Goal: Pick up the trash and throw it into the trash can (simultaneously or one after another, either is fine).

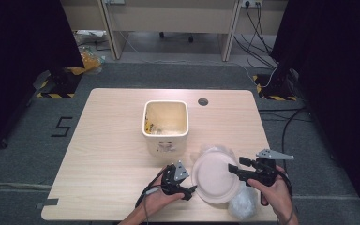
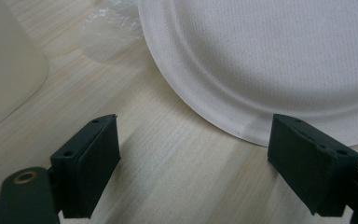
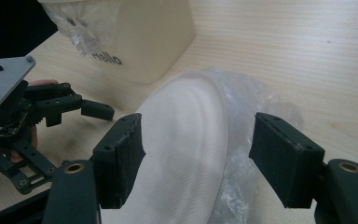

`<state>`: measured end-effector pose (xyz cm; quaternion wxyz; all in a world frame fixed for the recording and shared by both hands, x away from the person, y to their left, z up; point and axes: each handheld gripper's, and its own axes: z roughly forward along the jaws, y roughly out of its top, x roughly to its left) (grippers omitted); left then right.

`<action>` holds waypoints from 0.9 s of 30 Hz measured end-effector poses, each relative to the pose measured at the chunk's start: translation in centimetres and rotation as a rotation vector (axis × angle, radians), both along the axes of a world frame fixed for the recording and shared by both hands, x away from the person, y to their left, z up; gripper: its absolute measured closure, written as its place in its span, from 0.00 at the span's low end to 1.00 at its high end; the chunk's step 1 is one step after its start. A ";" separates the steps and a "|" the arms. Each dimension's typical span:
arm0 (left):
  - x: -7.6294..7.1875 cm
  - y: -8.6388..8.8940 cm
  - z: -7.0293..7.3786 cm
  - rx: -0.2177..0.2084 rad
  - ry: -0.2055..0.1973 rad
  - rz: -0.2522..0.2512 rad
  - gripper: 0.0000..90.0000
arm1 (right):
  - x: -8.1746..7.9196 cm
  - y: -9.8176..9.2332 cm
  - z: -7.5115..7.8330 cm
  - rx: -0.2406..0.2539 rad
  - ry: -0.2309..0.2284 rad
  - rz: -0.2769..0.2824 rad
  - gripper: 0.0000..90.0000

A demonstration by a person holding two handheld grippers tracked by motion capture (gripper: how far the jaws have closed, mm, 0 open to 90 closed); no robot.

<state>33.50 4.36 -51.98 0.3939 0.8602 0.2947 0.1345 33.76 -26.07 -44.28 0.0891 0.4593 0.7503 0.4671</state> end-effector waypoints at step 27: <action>0.0 -0.3 -0.1 0.002 0.022 -0.003 0.15 | -0.4 2.1 0.2 -0.006 -0.004 0.067 0.44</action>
